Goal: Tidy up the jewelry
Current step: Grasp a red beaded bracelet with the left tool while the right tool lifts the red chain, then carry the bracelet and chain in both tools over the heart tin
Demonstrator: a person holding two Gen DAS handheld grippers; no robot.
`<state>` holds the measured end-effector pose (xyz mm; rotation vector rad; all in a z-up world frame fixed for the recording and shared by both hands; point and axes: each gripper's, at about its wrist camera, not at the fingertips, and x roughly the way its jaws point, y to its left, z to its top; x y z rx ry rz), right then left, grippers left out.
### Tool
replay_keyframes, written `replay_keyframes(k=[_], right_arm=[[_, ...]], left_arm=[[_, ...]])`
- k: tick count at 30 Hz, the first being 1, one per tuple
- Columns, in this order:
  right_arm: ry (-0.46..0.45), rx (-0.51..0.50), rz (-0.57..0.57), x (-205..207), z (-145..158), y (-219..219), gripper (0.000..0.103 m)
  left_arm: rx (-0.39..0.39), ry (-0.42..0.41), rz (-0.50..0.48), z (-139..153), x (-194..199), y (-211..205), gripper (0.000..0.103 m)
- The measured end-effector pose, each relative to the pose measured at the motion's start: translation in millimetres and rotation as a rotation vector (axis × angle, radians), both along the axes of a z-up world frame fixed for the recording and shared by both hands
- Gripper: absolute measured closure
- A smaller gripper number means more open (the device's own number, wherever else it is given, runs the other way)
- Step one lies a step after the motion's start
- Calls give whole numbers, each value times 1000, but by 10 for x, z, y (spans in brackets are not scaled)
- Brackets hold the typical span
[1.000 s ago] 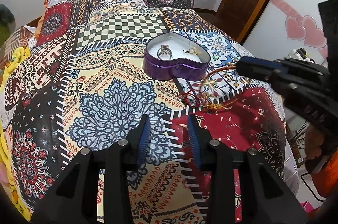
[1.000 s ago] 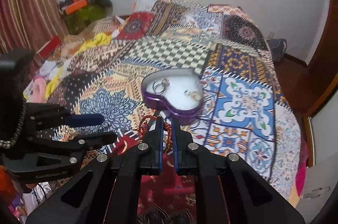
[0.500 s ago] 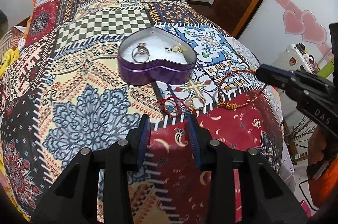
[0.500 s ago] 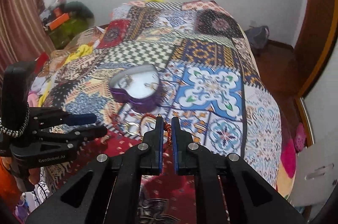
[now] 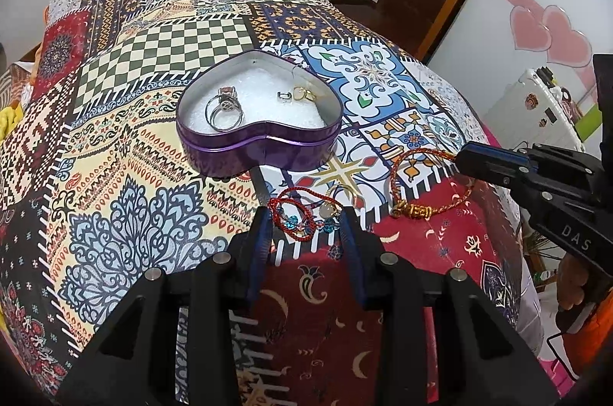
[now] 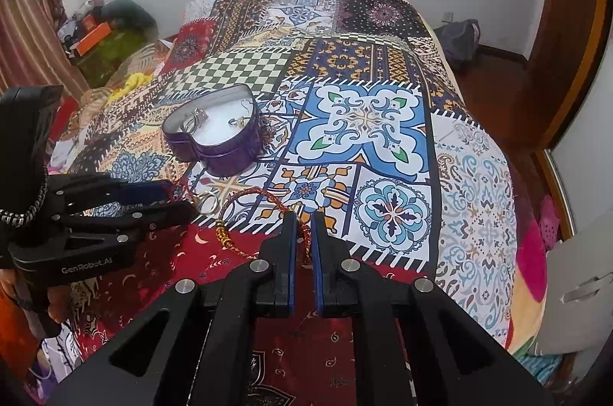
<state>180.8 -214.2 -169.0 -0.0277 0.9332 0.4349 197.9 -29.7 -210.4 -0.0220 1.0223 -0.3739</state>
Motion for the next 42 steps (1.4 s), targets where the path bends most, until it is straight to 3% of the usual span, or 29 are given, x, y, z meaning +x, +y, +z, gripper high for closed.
replay_keyframes(k=[2, 4, 9, 10, 11, 30, 42], right_arm=[[0, 4, 1, 6, 6, 6, 97], [-1, 7, 2, 5, 16, 14, 97], [-9, 10, 7, 7, 50, 40, 97], [-11, 11, 8, 12, 58, 49, 97], [-14, 13, 9, 13, 70, 56, 97], [-120, 33, 43, -23, 464, 273, 97], [-175, 55, 64, 48, 656, 433, 97]], left_arm=[[0, -7, 1, -4, -3, 2, 68], [4, -14, -2, -7, -18, 2, 83], [14, -30, 7, 6, -67, 21, 85], [13, -31, 11, 11, -84, 35, 94], [6, -28, 11, 18, -98, 52, 96], [-23, -163, 77, 587, -366, 342, 96], [-25, -247, 99, 880, -302, 458, 96]])
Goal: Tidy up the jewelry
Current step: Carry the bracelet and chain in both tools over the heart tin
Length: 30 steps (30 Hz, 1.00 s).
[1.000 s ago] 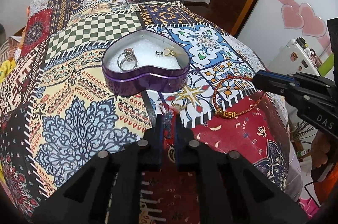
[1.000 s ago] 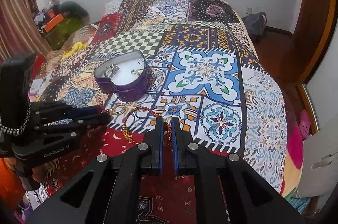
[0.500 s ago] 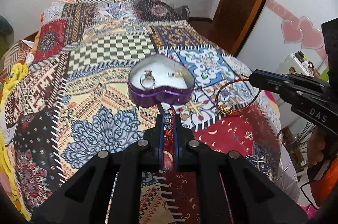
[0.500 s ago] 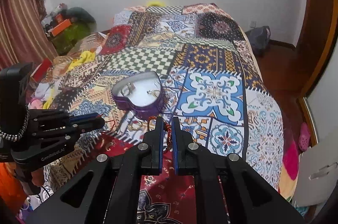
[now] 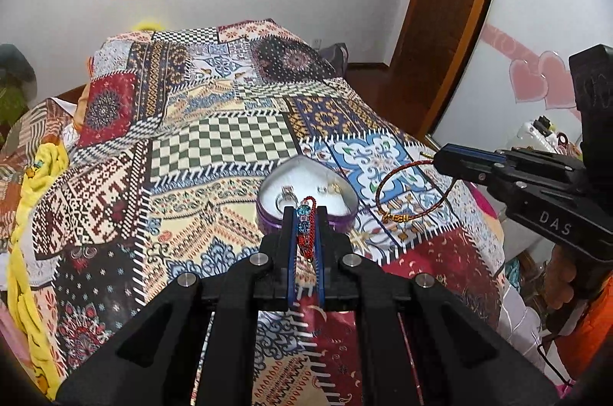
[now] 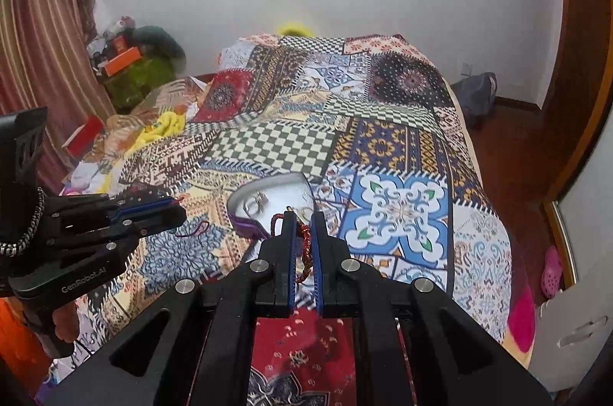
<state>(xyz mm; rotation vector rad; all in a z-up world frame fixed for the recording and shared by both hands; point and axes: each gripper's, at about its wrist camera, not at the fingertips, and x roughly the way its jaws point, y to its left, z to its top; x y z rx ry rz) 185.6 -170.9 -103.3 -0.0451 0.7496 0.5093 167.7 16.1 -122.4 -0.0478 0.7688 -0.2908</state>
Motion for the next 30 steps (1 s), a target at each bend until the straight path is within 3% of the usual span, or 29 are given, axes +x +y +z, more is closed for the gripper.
replay_keyframes(k=[13, 30], right_arm=[[-20, 8, 23, 222, 16, 171, 97], [45, -8, 70, 534, -253, 444, 97]], left_arm=[[-16, -40, 13, 88, 252, 79, 96], [-14, 10, -17, -182, 664, 31, 96]])
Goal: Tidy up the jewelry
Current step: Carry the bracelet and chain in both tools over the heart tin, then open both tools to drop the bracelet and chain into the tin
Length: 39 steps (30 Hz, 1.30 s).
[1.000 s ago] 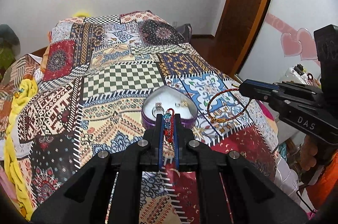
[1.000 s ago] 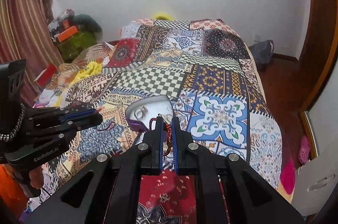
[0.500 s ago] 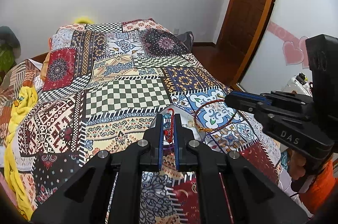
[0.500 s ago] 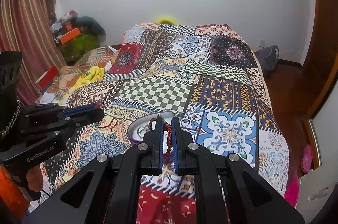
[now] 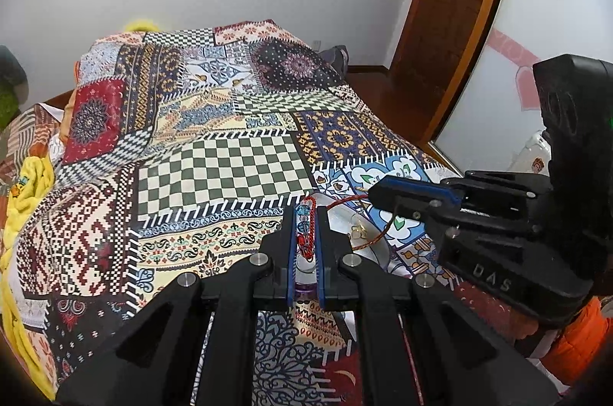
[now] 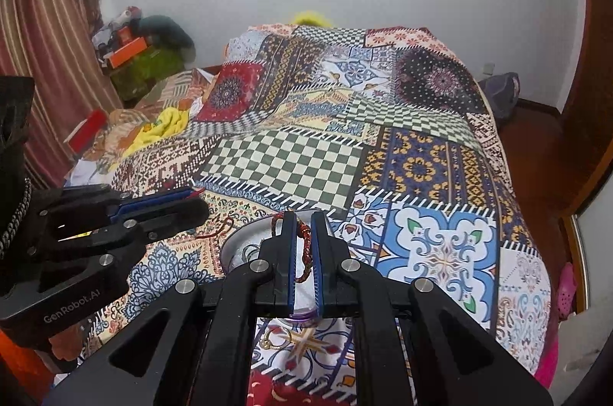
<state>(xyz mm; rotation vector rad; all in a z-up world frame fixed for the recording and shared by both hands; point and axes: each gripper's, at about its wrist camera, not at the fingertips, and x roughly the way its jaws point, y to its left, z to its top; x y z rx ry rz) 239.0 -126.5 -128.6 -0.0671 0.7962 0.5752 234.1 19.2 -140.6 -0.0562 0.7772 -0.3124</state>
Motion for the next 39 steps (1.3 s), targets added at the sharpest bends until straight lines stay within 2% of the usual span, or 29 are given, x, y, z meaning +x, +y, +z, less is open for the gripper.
replay_keyframes(k=[7, 15, 21, 23, 26, 28, 32, 37, 39], right_arm=[[26, -41, 16, 75, -147, 47, 97], [103, -56, 41, 173, -261, -18, 96], [100, -80, 72, 151, -281, -37, 96], [107, -86, 85, 151, -299, -41, 95], [111, -90, 91, 143, -317, -46, 85], [103, -87, 89, 122, -305, -66, 78], [83, -88, 77, 100, -264, -142, 78], [76, -117, 20, 157, -287, -313, 78], [87, -144, -3, 194, -341, -360, 78]], left_arm=[[8, 34, -19, -160, 120, -59, 96], [1, 94, -39, -337, 234, -105, 96], [-5, 114, -31, -373, 263, -107, 96], [-3, 119, -31, -375, 262, -112, 96], [4, 121, -29, -360, 246, -114, 96], [6, 118, -25, -339, 224, -112, 91], [23, 111, -13, -300, 179, -95, 89], [34, 107, 11, -273, 130, -50, 75], [30, 114, 15, -277, 107, -27, 72]])
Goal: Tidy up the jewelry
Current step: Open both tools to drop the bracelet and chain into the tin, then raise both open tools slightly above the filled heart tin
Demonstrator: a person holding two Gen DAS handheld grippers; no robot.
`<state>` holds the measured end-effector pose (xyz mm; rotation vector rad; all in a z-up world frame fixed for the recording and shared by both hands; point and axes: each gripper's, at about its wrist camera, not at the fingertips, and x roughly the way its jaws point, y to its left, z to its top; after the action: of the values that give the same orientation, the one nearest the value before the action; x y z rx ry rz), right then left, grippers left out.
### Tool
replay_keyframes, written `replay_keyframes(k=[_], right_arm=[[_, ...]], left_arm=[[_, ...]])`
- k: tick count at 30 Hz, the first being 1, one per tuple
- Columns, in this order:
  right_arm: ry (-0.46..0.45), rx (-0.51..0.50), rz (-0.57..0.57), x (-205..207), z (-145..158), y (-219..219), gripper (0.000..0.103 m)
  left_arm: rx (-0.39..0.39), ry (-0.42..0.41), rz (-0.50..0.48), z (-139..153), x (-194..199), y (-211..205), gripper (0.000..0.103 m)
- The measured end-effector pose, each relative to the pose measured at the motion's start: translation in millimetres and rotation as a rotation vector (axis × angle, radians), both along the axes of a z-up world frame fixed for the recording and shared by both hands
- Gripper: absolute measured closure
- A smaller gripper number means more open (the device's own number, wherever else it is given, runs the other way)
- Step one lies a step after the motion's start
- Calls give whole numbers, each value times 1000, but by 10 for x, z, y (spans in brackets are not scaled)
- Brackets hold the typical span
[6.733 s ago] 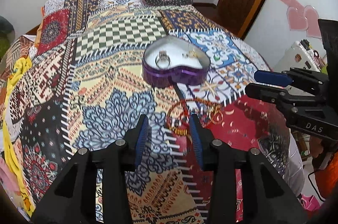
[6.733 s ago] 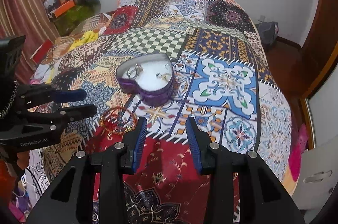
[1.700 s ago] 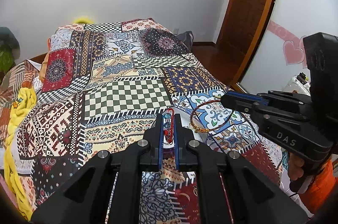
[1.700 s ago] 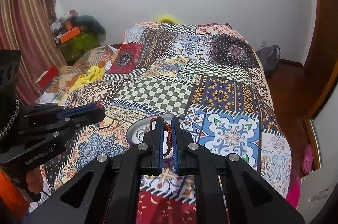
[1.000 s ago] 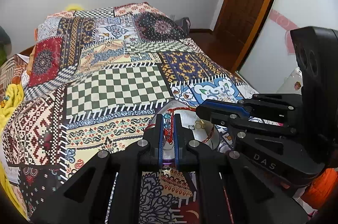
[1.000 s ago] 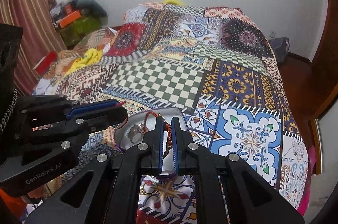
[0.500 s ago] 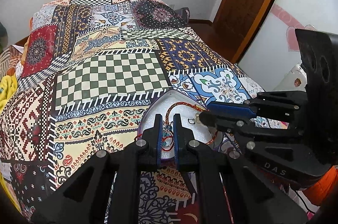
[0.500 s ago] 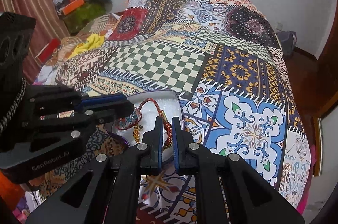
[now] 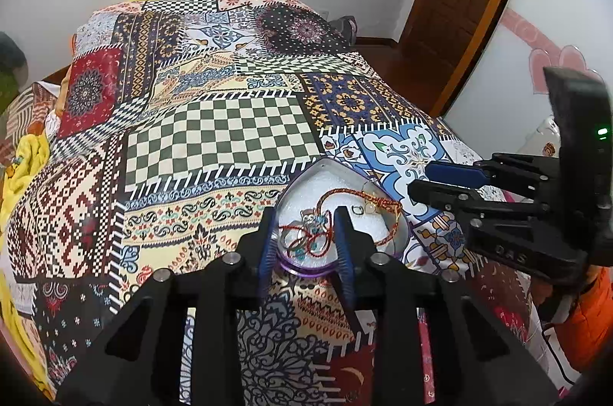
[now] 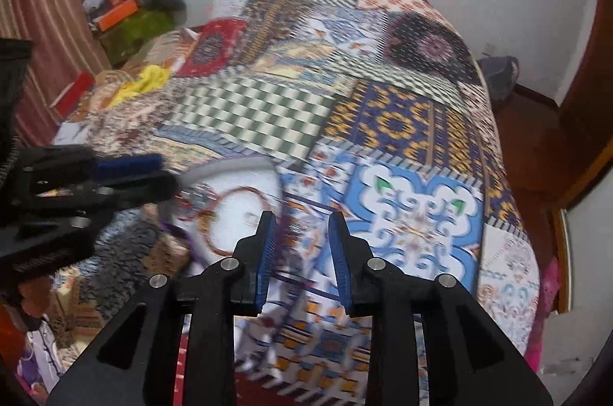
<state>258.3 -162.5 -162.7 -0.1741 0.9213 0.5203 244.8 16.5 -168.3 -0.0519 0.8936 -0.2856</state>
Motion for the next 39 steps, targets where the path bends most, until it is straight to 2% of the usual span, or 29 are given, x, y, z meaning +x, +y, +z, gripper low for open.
replay_keyframes(k=[7, 16, 25, 35, 39], right_arm=[[34, -50, 26, -35, -154, 20, 78], [41, -29, 60, -121, -124, 121, 78], [41, -37, 134, -198, -131, 421, 78], [49, -84, 140, 15, -222, 405, 78], [68, -100, 176, 135, -280, 438, 78]], left_arm=[[34, 23, 11, -76, -91, 0, 65], [33, 55, 23, -178, -257, 117, 63], [17, 73, 48, -256, -330, 236, 63], [1, 55, 59, -233, -295, 288, 63], [-6, 56, 73, -258, -239, 306, 63]])
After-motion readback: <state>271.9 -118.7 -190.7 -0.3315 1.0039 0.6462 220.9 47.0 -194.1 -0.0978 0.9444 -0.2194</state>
